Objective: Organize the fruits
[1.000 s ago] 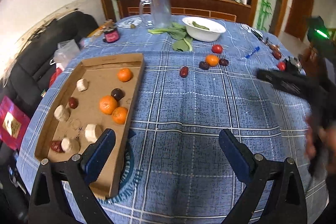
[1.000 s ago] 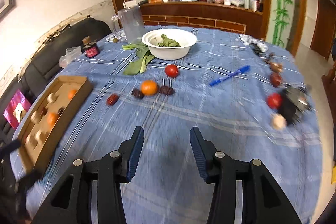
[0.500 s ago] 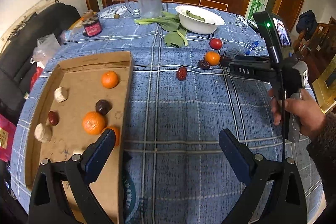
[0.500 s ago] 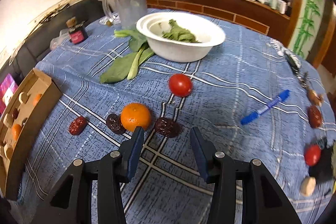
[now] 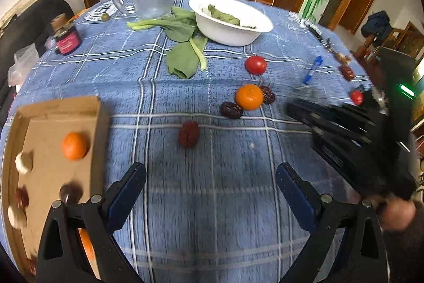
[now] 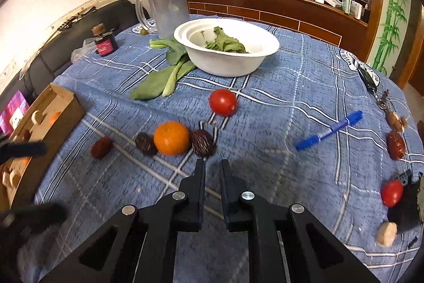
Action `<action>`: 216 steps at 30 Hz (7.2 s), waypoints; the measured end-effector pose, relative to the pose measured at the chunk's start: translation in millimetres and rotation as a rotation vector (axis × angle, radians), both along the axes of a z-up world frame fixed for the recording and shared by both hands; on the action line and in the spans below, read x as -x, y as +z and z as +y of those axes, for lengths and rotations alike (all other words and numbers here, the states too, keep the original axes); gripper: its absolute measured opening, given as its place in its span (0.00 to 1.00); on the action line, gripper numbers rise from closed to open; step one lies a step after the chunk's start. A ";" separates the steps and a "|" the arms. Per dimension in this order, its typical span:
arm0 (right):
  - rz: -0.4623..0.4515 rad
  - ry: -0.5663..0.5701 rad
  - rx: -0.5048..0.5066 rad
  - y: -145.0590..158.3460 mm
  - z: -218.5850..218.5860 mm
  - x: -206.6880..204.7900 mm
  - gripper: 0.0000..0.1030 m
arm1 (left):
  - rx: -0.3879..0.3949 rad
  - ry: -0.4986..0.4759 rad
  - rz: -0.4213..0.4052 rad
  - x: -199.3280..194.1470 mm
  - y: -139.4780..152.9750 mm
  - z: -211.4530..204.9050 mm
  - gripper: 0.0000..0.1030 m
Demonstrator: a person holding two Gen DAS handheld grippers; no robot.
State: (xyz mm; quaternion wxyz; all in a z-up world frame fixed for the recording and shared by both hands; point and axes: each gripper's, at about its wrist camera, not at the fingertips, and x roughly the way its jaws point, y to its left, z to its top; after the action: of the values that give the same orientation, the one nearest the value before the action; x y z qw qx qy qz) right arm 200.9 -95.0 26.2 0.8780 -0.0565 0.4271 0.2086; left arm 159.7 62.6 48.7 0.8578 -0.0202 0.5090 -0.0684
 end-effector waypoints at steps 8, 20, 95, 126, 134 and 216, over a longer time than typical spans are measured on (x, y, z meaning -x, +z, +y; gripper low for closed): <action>0.031 -0.030 -0.072 3.7 -17.8 -0.5 0.11 | 0.026 -0.006 0.054 -34.8 -27.7 6.4 0.52; 0.082 0.048 -0.031 -11.9 17.0 -30.6 0.24 | 0.018 -0.051 0.047 -29.5 -31.1 14.3 0.46; 0.006 0.042 0.009 41.7 104.8 180.1 0.23 | 0.080 0.155 -0.142 188.0 41.8 154.6 0.18; 0.047 0.295 0.047 21.1 305.7 63.9 0.23 | 0.057 0.273 -0.024 128.2 -6.3 253.9 0.18; 0.091 0.316 0.090 -0.4 320.3 53.2 0.23 | 0.055 0.280 0.011 118.2 -17.2 255.1 0.18; -0.205 -0.071 0.078 49.4 176.2 307.2 0.87 | -0.169 0.499 -0.357 313.3 32.5 189.3 0.95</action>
State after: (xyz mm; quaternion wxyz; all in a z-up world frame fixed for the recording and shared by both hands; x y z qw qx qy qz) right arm -106.3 81.3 75.6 0.9210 -0.0966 0.3447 0.1537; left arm -153.7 251.9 81.3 0.9225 -0.0606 0.3336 0.1844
